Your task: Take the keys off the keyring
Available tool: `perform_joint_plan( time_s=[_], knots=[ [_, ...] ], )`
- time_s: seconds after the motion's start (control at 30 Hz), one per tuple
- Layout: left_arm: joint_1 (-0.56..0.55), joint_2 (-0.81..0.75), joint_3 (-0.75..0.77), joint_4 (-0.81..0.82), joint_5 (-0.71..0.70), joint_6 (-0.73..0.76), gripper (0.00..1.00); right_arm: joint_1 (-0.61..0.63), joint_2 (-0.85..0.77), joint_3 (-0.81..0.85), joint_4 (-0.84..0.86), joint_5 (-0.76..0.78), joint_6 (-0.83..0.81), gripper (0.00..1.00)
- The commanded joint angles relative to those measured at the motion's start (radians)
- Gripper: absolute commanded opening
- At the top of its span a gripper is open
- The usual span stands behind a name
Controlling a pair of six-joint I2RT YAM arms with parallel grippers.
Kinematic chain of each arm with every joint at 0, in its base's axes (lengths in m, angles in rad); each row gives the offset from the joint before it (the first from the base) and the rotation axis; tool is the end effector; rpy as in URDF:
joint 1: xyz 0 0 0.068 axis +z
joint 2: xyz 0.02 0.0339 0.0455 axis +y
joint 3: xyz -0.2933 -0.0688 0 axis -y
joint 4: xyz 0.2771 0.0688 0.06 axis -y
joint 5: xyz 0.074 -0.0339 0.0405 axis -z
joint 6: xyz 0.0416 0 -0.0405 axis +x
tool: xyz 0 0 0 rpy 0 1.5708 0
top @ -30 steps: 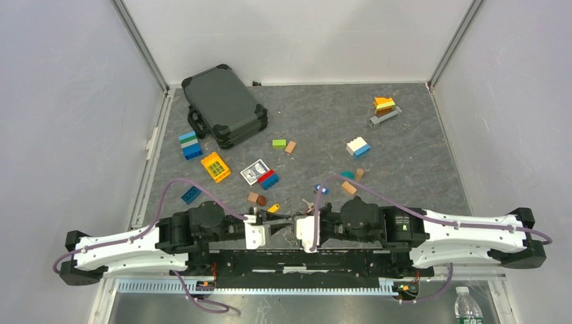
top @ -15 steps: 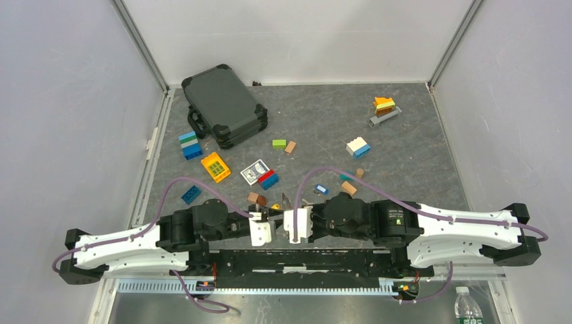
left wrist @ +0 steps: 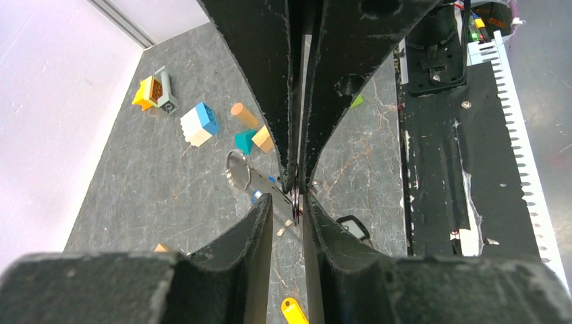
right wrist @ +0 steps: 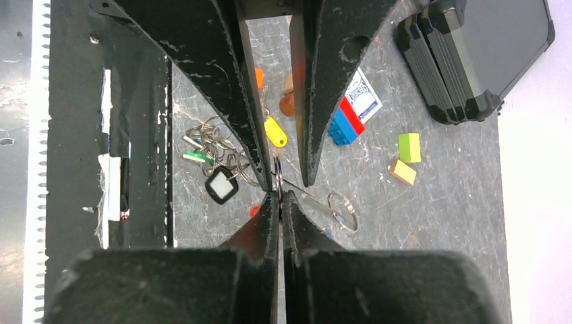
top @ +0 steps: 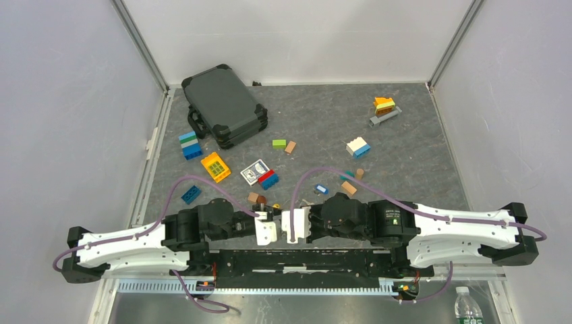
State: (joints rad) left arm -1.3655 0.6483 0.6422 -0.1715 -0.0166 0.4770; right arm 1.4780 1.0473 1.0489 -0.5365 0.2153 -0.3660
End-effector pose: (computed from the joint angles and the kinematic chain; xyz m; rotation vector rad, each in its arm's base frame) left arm 0.0368 -0.1736 0.3285 1.4190 1.0933 -0.6306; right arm 0.0319 0.2471 0.3695 -1.6098 1.3845 0.4429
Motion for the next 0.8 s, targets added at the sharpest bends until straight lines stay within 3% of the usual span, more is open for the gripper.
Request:
perform_joint_plan(
  time_s=[0.0,0.07,0.17,0.37,0.57,0.77],
  knots=[
    [-0.002,0.009,0.031,0.066,0.012,0.023,0.30,0.002,0.002,0.045,0.062,-0.014,0.012,0.00],
    [-0.003,0.011,0.034,0.067,0.032,0.022,0.25,0.002,0.003,0.044,0.065,-0.017,0.012,0.00],
    [-0.002,0.013,0.036,0.060,0.043,0.023,0.03,0.002,0.002,0.043,0.067,-0.016,0.012,0.00],
    [-0.003,-0.007,0.025,0.065,0.058,0.017,0.02,0.003,-0.033,0.003,0.110,-0.026,-0.018,0.00],
    [-0.002,-0.064,-0.010,0.113,0.067,-0.009,0.02,0.002,-0.135,-0.130,0.276,-0.029,-0.055,0.11],
    [-0.002,-0.082,-0.025,0.148,0.093,-0.033,0.02,0.002,-0.191,-0.239,0.408,-0.039,-0.074,0.13]
  ],
)
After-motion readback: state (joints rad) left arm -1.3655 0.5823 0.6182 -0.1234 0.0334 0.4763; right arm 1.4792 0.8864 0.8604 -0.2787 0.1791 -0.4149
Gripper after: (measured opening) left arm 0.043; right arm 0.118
